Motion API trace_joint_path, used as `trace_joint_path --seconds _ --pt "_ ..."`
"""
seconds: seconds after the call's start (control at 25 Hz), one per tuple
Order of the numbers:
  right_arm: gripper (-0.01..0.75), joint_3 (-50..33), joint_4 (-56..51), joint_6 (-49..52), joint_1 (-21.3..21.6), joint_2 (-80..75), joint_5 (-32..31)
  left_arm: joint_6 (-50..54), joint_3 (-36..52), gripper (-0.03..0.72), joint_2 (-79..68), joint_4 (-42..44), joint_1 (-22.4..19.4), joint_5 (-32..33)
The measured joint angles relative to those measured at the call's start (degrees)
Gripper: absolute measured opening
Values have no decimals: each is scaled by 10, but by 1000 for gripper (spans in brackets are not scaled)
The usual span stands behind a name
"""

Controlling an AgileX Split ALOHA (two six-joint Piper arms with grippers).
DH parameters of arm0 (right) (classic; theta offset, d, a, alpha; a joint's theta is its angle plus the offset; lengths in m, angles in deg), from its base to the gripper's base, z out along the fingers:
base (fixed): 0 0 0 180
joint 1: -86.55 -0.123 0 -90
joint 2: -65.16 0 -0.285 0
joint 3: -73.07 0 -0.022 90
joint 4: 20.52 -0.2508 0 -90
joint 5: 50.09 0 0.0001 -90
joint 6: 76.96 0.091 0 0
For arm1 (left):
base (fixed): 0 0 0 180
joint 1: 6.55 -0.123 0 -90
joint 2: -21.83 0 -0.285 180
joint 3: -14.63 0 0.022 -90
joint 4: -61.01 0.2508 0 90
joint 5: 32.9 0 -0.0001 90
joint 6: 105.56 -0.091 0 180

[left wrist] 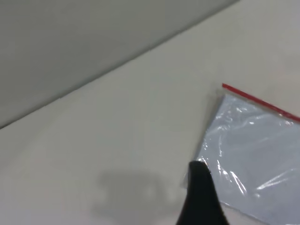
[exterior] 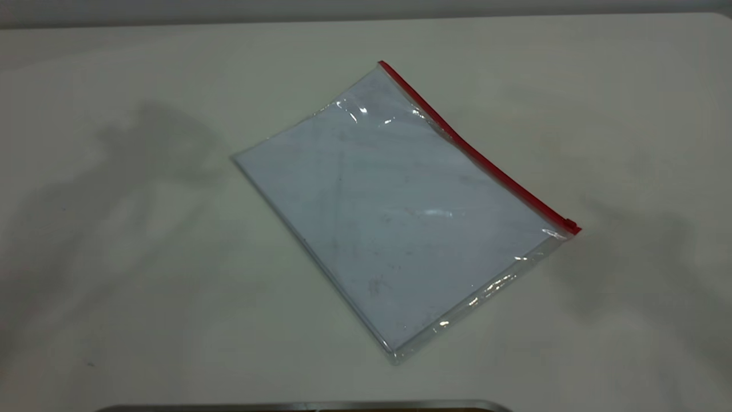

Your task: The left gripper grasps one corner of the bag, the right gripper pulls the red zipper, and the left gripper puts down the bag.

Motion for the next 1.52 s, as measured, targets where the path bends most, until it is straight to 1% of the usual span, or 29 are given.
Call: trace_joint_path --seconds 0.12,0.24,0.64,0.84,1.0,1.08,1.32,1.52 --pt "553 -14 -1 7 0 51 -15 51 12 586 24 32 0 0" --pt "553 -62 -2 8 0 120 -23 91 71 586 69 65 0 0" --pt "553 -314 -34 20 0 376 -37 115 398 586 303 77 0 0" --pt "553 -428 -31 30 0 494 -53 117 534 586 401 77 0 0" --pt "553 -498 -2 42 0 558 -65 134 626 586 475 77 0 0" --pt "553 -523 19 57 0 586 -66 139 667 586 511 77 0 0" --pt "553 -556 87 98 0 646 -69 143 765 586 638 77 0 0" --pt "553 -576 108 109 0 668 -77 143 818 586 738 77 0 0"
